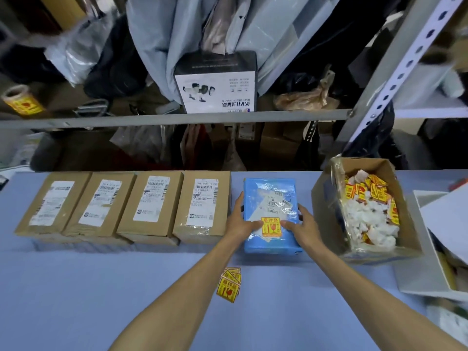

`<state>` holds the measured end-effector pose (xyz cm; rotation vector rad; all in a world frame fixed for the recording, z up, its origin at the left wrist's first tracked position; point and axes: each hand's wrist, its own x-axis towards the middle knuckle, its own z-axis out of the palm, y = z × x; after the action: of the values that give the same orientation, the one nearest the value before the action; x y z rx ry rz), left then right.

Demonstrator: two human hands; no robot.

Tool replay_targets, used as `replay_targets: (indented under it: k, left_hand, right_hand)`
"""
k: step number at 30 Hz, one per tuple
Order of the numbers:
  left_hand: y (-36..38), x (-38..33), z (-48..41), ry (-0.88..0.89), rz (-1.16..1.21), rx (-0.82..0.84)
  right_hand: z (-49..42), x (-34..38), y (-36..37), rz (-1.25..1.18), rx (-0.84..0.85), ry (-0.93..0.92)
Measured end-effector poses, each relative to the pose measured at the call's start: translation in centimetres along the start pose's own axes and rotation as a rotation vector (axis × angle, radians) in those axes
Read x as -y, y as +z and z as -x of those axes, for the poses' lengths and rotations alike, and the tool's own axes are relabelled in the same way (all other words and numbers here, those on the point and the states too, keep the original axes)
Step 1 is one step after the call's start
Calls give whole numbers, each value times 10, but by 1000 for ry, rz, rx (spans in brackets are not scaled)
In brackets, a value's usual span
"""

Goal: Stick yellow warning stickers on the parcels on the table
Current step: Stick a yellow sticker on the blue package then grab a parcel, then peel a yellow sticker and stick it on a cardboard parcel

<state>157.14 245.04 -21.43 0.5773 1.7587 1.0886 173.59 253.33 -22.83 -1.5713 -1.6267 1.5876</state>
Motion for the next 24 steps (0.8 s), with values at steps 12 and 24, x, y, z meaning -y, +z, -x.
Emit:
replay_targets:
  k: [12, 24]
  left_hand:
    - [1, 1, -30, 57, -105, 34]
    - [-66, -28, 1, 386, -742, -250]
  right_hand:
    - [-25, 5, 3, 168, 18, -6]
    - [12, 73, 51, 1070, 39, -381]
